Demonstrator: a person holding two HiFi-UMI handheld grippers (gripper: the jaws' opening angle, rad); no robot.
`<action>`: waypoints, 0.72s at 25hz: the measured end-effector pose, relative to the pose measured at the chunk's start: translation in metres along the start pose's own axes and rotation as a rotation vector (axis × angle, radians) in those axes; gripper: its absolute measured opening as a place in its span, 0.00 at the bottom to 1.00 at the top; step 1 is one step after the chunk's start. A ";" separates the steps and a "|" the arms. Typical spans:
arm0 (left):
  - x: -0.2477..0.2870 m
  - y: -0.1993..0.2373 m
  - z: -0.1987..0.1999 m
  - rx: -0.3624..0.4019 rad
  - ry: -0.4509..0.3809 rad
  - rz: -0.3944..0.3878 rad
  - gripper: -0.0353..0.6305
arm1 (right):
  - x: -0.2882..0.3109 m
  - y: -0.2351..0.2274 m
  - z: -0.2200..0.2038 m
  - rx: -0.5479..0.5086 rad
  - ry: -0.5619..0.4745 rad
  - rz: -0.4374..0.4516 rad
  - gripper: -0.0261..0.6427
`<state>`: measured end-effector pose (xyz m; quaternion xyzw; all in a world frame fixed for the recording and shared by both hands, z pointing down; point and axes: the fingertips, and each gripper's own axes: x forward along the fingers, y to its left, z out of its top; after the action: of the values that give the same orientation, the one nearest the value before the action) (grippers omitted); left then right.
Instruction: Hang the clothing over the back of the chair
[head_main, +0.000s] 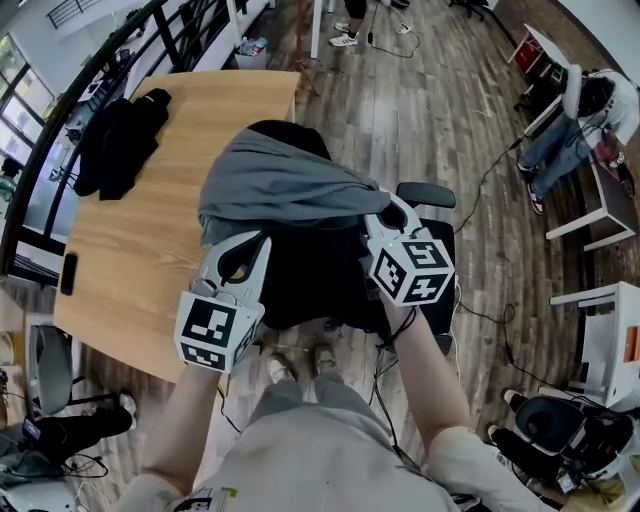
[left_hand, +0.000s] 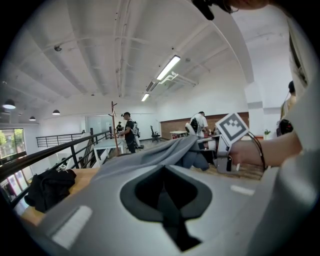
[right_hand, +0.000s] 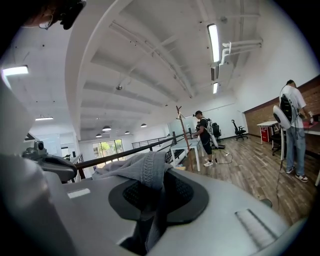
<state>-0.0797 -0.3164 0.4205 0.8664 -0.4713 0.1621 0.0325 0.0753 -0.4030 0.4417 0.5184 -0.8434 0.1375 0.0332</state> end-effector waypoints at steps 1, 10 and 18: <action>0.000 -0.003 -0.001 0.001 0.003 0.001 0.06 | 0.000 -0.002 -0.007 0.005 0.009 -0.002 0.12; 0.001 -0.018 -0.012 -0.007 0.026 -0.007 0.06 | -0.002 -0.005 -0.068 0.102 0.079 0.005 0.12; 0.005 -0.029 -0.024 -0.029 0.053 -0.007 0.06 | 0.000 0.006 -0.118 0.080 0.179 0.057 0.13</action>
<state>-0.0594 -0.2990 0.4477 0.8628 -0.4696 0.1781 0.0582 0.0599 -0.3692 0.5534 0.4808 -0.8452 0.2179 0.0838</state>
